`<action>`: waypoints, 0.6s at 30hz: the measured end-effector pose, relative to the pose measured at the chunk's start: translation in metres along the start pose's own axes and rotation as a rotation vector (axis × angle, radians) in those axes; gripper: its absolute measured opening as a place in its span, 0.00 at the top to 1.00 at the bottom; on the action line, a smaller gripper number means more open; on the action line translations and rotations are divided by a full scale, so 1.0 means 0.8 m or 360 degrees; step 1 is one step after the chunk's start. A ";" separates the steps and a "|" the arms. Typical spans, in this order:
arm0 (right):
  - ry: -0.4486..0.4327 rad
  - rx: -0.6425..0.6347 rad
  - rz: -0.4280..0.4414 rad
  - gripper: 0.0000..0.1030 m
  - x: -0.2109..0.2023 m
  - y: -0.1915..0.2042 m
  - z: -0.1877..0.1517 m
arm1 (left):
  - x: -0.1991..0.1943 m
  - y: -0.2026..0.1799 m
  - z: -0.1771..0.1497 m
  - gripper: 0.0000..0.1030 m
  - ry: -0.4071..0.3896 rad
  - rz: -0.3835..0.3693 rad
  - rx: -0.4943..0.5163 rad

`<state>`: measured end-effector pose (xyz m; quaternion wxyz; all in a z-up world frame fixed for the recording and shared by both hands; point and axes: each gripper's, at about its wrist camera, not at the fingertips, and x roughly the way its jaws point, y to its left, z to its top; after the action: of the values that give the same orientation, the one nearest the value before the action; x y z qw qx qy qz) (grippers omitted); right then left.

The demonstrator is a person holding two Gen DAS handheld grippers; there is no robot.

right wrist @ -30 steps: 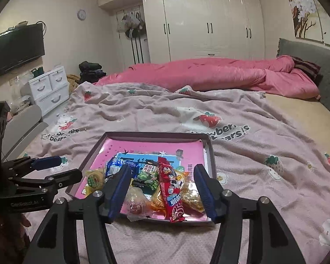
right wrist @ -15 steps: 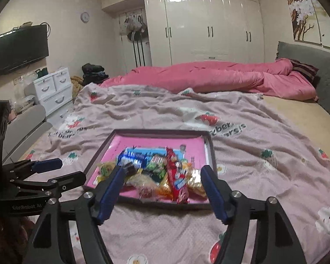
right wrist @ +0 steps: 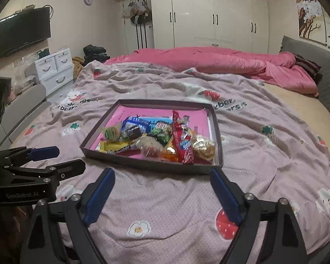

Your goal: Organize snacks

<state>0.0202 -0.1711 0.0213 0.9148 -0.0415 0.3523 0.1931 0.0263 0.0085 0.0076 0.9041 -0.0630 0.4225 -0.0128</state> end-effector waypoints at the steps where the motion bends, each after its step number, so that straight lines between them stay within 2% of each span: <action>1: 0.0013 0.0003 0.0001 0.12 0.000 0.000 -0.003 | 0.000 -0.001 -0.002 0.22 0.0006 -0.0004 0.0002; 18: 0.0064 0.0027 -0.0025 0.08 -0.005 -0.004 -0.017 | -0.009 0.000 -0.008 0.22 -0.0002 0.0006 -0.0001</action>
<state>0.0104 -0.1782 0.0134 0.9094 -0.0404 0.3718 0.1820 0.0163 0.0087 0.0090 0.9043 -0.0625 0.4221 -0.0111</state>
